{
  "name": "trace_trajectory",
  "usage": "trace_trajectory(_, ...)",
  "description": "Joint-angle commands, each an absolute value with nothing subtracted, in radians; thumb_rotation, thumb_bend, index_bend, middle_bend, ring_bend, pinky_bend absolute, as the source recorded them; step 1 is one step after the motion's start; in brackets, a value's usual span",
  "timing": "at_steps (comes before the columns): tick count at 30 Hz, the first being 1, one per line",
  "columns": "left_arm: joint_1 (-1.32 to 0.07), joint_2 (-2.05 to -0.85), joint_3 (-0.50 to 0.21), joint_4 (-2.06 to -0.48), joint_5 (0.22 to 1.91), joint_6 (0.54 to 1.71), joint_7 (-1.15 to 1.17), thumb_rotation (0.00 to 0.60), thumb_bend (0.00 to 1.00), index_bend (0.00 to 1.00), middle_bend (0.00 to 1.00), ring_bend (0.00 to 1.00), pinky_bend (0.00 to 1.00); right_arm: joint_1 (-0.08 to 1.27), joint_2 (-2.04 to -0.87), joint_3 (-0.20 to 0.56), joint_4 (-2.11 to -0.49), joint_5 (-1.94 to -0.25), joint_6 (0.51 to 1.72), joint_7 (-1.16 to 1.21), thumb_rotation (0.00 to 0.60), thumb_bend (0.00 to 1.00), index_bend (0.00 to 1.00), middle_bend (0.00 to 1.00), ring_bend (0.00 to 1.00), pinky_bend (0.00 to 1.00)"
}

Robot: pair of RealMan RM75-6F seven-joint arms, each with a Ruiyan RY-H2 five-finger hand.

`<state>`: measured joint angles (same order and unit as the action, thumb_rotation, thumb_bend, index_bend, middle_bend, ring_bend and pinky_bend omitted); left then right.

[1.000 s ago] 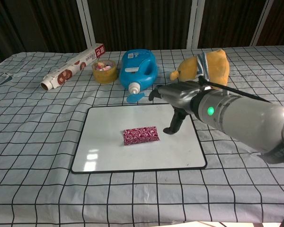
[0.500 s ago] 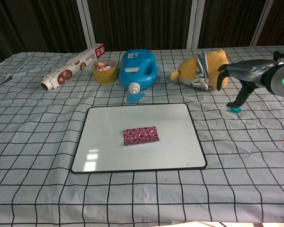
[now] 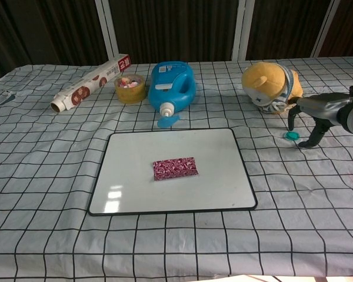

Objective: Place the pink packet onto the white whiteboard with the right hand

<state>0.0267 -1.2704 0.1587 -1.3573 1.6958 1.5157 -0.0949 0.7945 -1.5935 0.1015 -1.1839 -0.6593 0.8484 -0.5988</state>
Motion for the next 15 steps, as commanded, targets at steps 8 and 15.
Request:
trace_trajectory(8, 0.030, -1.271, 0.160, -1.350, 1.697, 1.523, -0.104, 0.600, 0.37, 0.00, 0.00, 0.00, 0.00, 0.790, -1.611, 0.109, -1.173, -0.692, 0.847, -0.588, 0.600, 0.22, 0.42, 0.00, 0.00, 0.02)
trace_trajectory(15, 0.031, -1.271, 0.160, -1.344, 1.697, 1.524, -0.113, 0.600, 0.37, 0.00, 0.00, 0.00, 0.00, 0.784, -1.603, 0.118, -1.178, -0.688, 0.851, -0.591, 0.600, 0.22, 0.44, 0.00, 0.00, 0.02)
